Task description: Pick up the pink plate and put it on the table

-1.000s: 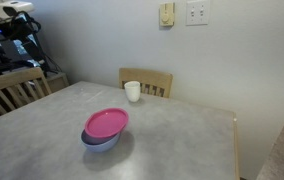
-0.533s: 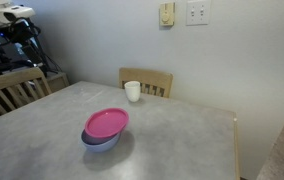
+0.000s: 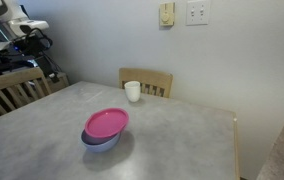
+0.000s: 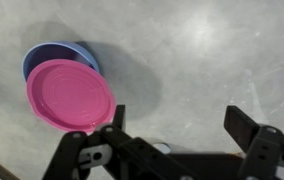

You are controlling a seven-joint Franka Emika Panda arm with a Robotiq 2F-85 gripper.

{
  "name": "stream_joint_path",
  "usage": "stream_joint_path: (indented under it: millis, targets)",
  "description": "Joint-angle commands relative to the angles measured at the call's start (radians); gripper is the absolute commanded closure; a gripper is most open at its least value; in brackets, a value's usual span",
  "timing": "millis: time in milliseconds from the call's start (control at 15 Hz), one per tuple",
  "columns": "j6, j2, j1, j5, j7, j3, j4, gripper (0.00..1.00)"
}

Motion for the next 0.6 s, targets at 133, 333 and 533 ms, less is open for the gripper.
stream_joint_path:
  millis: [133, 333, 533]
  targets:
    - [0.049, 0.068, -0.012, -0.034, 0.027, -0.094, -0.064, 0.00]
    - [0.181, 0.121, -0.007, -0.018, -0.023, -0.133, -0.109, 0.00]
    - [0.214, 0.127, 0.014, -0.006, -0.055, -0.154, -0.109, 0.00]
